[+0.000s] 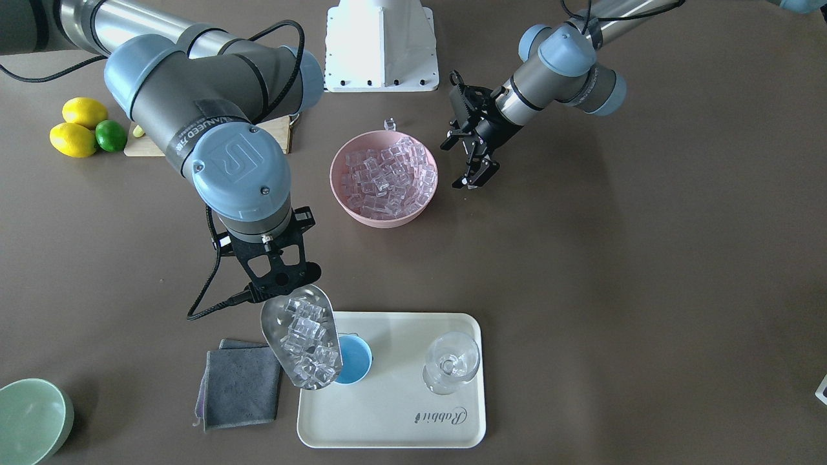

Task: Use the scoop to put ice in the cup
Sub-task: 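Carry the ice-filled scoop toward the small blue cup on the tray, then tip the scoop over the blue cup to pour the ice in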

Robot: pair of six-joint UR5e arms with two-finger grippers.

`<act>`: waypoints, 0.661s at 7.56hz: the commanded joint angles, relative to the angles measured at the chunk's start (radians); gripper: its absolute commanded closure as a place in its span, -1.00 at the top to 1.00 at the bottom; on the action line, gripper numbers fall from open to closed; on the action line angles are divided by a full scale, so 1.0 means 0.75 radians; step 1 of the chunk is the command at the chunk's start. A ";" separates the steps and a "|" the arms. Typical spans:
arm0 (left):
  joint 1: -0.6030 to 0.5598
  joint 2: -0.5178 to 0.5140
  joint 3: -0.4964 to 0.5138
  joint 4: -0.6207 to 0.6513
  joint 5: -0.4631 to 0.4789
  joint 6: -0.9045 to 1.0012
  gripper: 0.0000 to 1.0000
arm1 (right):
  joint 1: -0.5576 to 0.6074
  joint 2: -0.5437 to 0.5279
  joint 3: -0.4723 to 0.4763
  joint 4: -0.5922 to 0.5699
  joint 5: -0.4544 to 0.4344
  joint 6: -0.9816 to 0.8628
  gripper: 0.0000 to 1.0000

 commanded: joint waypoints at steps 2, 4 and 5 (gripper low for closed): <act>0.000 0.000 0.000 -0.002 0.000 0.000 0.97 | -0.015 0.042 -0.044 -0.157 0.059 -0.075 -1.00; 0.002 0.000 0.000 0.000 0.000 0.000 0.97 | -0.056 0.050 -0.048 -0.243 0.059 -0.106 -1.00; 0.000 0.000 0.000 0.000 0.000 -0.002 0.97 | -0.077 0.067 -0.052 -0.280 0.059 -0.108 -1.00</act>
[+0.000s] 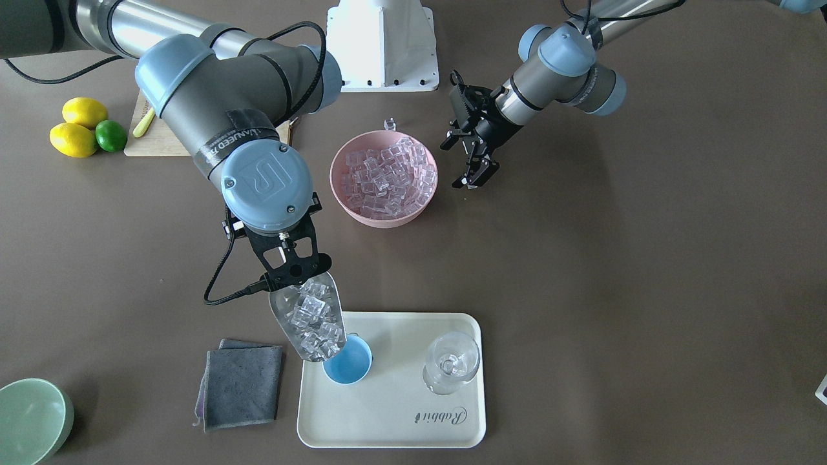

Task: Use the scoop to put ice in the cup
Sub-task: 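Tip the scoop over the blue cup to pour the ice in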

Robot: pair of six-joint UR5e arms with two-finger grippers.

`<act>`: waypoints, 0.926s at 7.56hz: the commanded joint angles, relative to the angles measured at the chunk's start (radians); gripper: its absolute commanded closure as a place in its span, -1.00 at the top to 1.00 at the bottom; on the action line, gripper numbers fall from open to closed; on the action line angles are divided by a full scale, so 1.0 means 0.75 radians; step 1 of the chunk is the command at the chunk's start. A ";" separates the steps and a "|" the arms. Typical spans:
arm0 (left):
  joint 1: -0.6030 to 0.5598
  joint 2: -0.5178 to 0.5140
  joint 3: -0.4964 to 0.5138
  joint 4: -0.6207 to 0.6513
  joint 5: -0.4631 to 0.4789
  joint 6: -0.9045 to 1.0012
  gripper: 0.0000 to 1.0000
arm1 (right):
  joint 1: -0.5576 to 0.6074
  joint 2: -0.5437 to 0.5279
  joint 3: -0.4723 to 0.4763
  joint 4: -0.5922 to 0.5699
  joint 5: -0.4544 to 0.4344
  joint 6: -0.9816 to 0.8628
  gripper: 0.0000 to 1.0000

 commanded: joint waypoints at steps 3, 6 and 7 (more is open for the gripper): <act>0.001 0.000 0.000 -0.001 0.000 0.001 0.97 | -0.040 0.088 -0.083 -0.097 0.001 -0.041 -1.00; 0.001 0.000 0.000 -0.001 0.000 0.001 0.97 | -0.038 0.090 -0.087 -0.099 0.001 -0.065 -1.00; 0.001 0.000 0.000 0.001 0.000 -0.001 0.97 | -0.030 0.092 -0.099 -0.111 0.001 -0.076 -1.00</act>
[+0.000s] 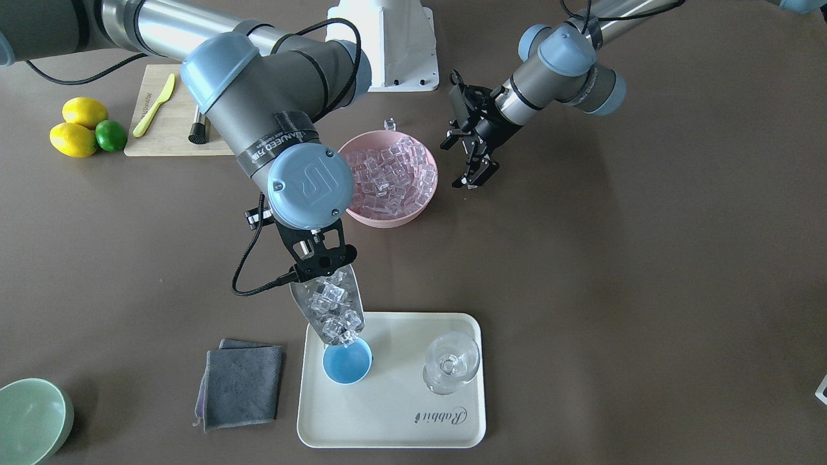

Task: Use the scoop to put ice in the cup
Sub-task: 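Tip the scoop over the blue cup to pour the ice in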

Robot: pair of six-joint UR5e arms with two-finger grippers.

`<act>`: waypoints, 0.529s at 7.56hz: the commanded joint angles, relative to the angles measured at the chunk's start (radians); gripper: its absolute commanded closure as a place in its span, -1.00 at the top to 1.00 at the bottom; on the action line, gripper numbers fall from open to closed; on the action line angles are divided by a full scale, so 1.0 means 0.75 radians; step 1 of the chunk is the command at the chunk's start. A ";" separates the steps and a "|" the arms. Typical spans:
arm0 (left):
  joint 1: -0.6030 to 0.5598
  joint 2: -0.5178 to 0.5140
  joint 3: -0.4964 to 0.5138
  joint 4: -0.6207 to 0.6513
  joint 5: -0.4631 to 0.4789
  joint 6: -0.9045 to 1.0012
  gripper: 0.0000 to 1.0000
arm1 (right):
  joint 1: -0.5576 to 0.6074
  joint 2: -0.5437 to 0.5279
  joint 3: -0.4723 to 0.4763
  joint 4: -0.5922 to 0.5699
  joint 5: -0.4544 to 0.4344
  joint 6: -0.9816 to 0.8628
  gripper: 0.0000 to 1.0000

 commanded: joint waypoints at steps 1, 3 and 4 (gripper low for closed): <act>0.000 -0.002 0.002 0.002 0.002 0.001 0.97 | 0.019 0.006 -0.021 -0.052 0.000 -0.053 -1.00; 0.011 -0.002 0.002 0.000 0.002 0.001 0.97 | 0.031 0.095 -0.129 -0.119 0.002 -0.112 -1.00; 0.011 -0.002 0.002 0.002 0.002 0.001 0.97 | 0.038 0.138 -0.174 -0.140 0.012 -0.121 -1.00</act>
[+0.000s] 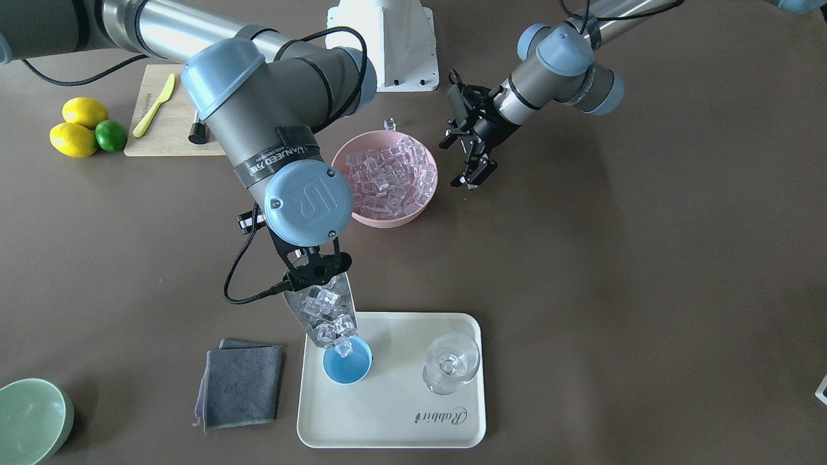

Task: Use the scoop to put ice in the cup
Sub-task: 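Tip the scoop over the blue cup to pour the ice in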

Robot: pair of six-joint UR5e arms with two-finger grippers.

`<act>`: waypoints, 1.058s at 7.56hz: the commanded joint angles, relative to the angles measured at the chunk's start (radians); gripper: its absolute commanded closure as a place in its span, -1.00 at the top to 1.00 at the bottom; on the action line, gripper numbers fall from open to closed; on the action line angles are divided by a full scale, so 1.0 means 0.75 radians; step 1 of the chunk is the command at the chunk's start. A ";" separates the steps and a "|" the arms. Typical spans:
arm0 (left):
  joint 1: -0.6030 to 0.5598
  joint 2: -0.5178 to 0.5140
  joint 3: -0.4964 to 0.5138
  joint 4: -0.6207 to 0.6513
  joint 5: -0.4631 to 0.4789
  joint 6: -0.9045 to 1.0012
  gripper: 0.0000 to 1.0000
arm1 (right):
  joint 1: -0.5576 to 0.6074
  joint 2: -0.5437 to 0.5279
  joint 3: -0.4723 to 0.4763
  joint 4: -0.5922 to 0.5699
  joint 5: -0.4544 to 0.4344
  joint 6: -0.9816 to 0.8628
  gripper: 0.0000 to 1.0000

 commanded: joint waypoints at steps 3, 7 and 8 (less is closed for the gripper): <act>0.002 0.000 0.000 0.000 0.000 0.001 0.97 | 0.031 0.118 -0.138 -0.054 0.029 -0.064 -1.00; 0.002 0.000 0.000 0.000 0.000 0.001 0.97 | 0.031 0.112 -0.138 -0.080 0.029 -0.070 -1.00; 0.002 0.000 0.000 0.000 0.000 0.001 0.97 | 0.031 0.112 -0.136 -0.095 0.029 -0.082 -1.00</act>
